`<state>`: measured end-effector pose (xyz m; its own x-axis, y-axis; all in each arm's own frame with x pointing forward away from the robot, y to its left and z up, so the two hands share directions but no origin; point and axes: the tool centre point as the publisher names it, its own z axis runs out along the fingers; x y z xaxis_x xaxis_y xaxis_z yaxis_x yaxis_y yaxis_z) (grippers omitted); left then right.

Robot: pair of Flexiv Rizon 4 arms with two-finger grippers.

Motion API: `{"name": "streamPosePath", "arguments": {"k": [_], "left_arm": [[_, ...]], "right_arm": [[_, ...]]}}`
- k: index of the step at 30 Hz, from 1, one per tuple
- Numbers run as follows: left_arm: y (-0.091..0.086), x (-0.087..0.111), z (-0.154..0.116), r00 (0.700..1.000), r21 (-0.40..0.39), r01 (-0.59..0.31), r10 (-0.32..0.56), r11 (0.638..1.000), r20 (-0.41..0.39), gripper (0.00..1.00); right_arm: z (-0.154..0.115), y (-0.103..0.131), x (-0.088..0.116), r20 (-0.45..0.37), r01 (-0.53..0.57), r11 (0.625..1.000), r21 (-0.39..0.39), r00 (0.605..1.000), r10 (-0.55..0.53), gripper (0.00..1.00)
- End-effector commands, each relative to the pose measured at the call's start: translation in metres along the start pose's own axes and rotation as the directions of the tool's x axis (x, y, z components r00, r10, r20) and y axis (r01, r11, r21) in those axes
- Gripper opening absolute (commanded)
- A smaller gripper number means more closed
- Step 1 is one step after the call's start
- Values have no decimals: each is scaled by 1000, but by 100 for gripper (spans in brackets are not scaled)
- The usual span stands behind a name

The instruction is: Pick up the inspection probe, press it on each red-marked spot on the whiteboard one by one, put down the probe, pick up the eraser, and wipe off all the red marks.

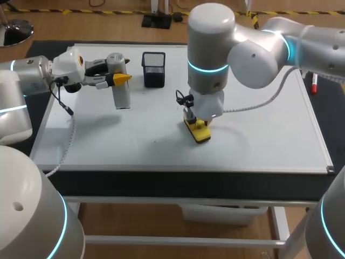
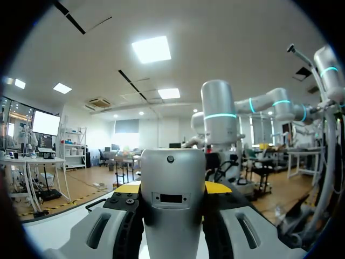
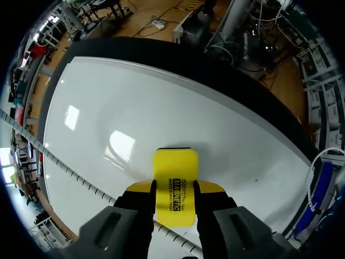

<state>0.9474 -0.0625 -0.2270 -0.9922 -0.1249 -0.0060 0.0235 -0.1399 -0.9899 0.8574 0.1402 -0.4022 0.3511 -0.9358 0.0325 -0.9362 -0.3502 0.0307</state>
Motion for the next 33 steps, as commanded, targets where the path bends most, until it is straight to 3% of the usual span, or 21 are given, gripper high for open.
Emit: {"name": "streamPosePath", "arguments": {"k": [1,12,33], "left_arm": [[0,0,0,1000,3,-2,2,1000,-1,0],[0,0,0,1000,3,-2,2,1000,-1,0],[0,0,0,1000,3,-2,2,1000,-1,0]], "right_arm": [[3,0,1,-8,5,1000,-2,1000,-5,0],[9,1,13,-26,-18,1000,-12,1000,18,0],[18,-5,63,-50,-143,989,-23,989,142,0]]}}
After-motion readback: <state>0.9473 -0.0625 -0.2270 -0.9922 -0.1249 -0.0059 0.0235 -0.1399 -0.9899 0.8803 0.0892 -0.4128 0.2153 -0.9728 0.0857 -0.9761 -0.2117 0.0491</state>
